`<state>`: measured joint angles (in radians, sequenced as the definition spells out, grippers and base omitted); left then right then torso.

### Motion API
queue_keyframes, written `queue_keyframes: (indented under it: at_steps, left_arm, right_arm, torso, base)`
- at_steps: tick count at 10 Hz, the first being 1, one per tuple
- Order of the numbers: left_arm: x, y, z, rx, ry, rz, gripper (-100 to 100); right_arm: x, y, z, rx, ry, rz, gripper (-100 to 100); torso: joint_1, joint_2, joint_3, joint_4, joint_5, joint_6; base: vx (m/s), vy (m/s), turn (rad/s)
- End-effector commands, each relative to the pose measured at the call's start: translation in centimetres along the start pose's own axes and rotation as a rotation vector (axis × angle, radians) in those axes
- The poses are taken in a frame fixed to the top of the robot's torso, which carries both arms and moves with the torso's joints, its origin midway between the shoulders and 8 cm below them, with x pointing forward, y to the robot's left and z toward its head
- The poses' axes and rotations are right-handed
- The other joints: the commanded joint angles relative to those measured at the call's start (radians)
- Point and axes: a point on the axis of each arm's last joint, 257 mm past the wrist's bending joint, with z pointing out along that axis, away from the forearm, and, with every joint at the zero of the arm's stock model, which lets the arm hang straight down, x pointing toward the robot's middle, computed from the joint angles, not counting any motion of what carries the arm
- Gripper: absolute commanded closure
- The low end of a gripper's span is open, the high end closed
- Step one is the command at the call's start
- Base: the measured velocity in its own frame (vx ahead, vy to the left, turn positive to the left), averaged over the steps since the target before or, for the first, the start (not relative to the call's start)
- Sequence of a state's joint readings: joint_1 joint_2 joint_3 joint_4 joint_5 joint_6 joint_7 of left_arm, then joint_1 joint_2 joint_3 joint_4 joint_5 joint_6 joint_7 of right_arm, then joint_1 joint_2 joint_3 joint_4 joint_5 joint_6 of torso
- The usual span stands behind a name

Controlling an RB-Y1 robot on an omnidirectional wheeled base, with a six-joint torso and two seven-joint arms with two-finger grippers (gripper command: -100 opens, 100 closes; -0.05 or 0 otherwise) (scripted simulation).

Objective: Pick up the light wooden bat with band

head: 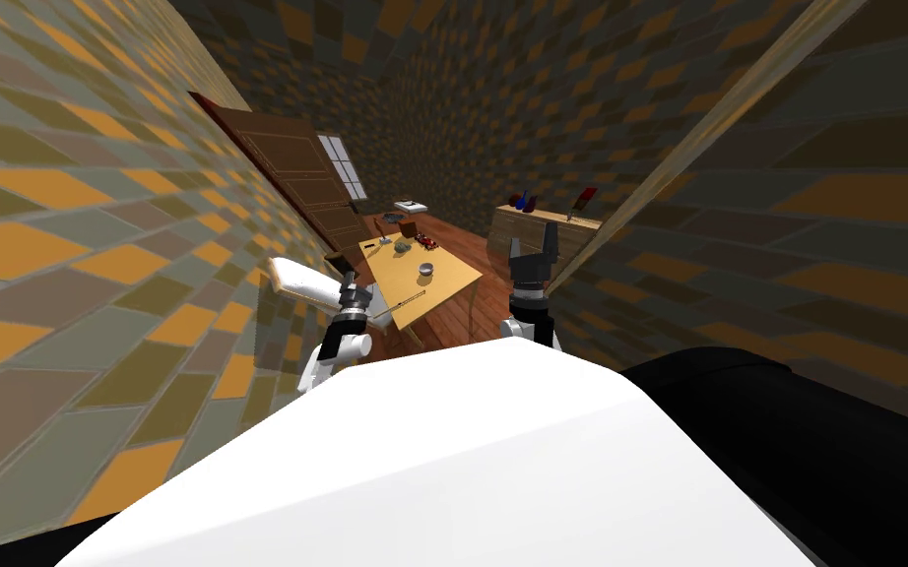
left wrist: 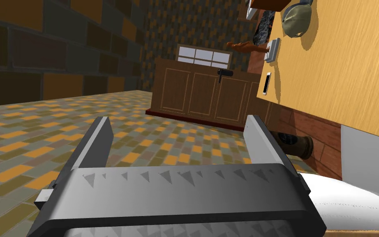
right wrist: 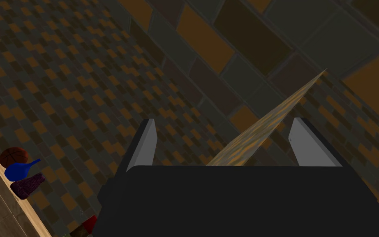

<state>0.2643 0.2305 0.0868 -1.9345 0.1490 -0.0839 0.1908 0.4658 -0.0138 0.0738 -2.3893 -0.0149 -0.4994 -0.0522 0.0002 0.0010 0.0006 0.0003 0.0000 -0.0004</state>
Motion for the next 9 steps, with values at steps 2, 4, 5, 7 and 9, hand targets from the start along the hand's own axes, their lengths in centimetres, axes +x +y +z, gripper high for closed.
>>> queue_keyframes:
  at_steps: [2, 4, 5, 7, 9]
  left_arm:
    - [-1.5, 3.2, 0.7, -0.084, -0.025, -0.031, -100]
    - [-2.9, 5.9, 1.0, -0.159, -0.053, -0.058, -100]
    - [-3.8, 7.0, 1.5, -0.199, -0.069, -0.085, -100]
    - [-4.4, 8.5, 1.1, -0.231, -0.082, -0.085, -100]
    - [-5.8, 10.8, 1.1, -0.299, -0.114, -0.111, -100]
  right_arm:
    - [0.0, 0.0, 0.0, 0.000, 0.000, 0.000, 0]
    - [0.0, 0.0, 0.0, 0.000, 0.000, 0.000, 0]
    - [0.0, 0.0, 0.0, 0.000, 0.000, 0.000, 0]
    - [0.0, 0.0, 0.0, 0.000, 0.000, 0.000, 0]
    - [0.0, 0.0, 0.0, 0.000, 0.000, 0.000, 0]
  torso:
    - [0.000, 0.000, 0.000, 0.000, 0.000, 0.001]
    - [0.000, 0.000, 0.000, 0.000, 0.000, 0.001]
    - [0.000, 0.000, 0.000, 0.000, 0.000, 0.000]
    - [0.000, -0.001, 0.000, 0.000, 0.000, 0.000]
    - [0.000, -0.001, -0.001, 0.000, 0.000, 0.000]
  base:
    - [-0.018, -0.006, -0.123]
    - [-0.014, -0.007, -0.145]
    - [-0.014, -0.008, -0.194]
    - [-0.008, -0.002, -0.025]
    - [-0.005, -0.006, -0.153]
